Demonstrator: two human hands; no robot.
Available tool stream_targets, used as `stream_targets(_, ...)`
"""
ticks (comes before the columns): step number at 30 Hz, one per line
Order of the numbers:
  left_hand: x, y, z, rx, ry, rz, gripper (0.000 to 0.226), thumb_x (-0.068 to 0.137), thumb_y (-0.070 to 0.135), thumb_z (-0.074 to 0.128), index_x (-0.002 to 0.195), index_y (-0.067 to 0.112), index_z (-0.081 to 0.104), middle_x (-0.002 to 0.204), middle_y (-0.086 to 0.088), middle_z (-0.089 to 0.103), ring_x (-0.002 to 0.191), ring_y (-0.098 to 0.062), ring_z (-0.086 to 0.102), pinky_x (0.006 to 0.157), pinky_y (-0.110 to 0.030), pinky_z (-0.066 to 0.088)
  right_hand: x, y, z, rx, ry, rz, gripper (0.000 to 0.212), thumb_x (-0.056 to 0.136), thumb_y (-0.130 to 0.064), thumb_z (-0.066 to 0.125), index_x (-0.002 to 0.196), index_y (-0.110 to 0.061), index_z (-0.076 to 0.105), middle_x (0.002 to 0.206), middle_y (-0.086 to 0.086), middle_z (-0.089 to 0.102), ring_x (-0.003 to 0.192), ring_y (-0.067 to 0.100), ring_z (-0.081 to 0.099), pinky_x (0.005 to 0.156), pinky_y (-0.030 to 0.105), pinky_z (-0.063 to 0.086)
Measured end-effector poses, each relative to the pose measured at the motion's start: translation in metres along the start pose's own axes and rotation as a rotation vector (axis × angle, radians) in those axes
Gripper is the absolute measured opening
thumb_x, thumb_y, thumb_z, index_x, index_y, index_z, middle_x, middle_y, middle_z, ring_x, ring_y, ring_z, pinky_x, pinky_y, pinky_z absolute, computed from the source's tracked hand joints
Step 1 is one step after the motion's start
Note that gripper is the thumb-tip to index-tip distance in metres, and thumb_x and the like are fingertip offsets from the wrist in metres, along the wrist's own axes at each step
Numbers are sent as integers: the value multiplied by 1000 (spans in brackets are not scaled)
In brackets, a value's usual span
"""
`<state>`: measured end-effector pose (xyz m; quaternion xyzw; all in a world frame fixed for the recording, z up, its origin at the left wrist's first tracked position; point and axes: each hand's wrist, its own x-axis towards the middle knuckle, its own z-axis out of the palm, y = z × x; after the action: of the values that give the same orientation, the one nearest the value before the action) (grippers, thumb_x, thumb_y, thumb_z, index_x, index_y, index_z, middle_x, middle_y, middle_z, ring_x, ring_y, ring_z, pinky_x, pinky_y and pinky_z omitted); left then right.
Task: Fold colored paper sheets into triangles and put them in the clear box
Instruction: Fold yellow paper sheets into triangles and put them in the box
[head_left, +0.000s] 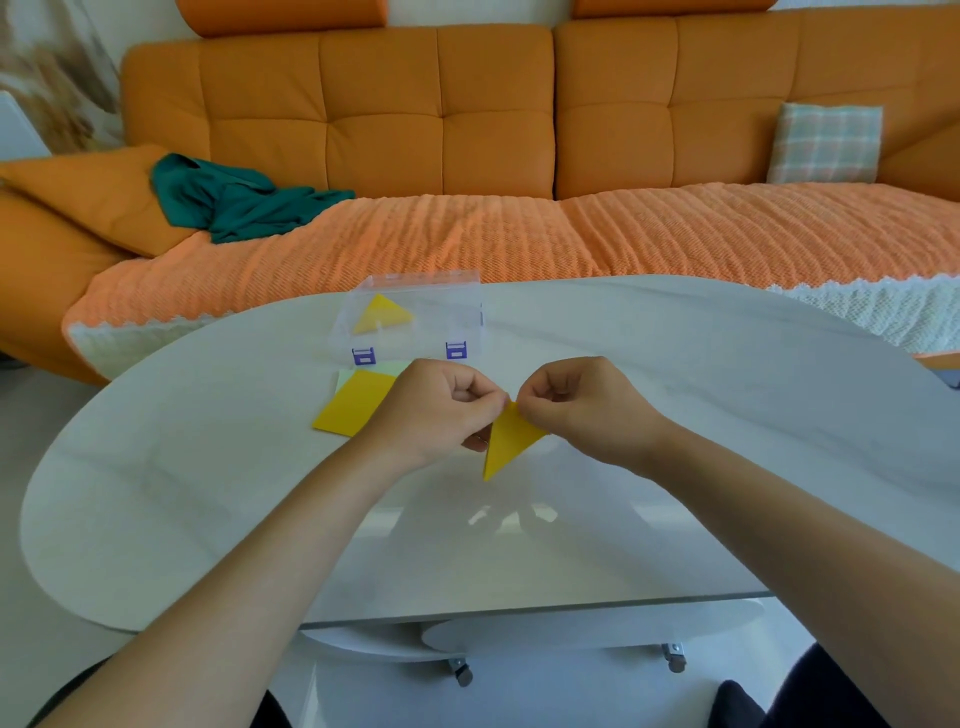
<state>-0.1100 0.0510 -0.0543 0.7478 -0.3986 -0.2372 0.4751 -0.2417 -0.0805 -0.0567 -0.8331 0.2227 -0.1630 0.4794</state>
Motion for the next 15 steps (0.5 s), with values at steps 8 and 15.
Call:
stream_targets(8, -1, -1, -2, 67, 0, 37, 13, 90, 15, 72, 77, 14, 75, 70, -2, 75, 69, -18, 74, 69, -31, 62, 0, -5, 9, 17, 35, 41, 15, 83, -17, 68, 69, -19, 72, 58, -8, 61, 52, 6, 48, 48, 18, 39)
stream_targets(15, 3, -2, -16, 62, 70, 87, 15, 89, 10, 70, 74, 11, 71, 65, -1, 74, 61, -13, 71, 61, -23, 57, 6, -5, 0, 44, 79, 82, 14, 81, -18, 69, 69, -17, 77, 62, 4, 68, 57, 10, 52, 46, 21, 41)
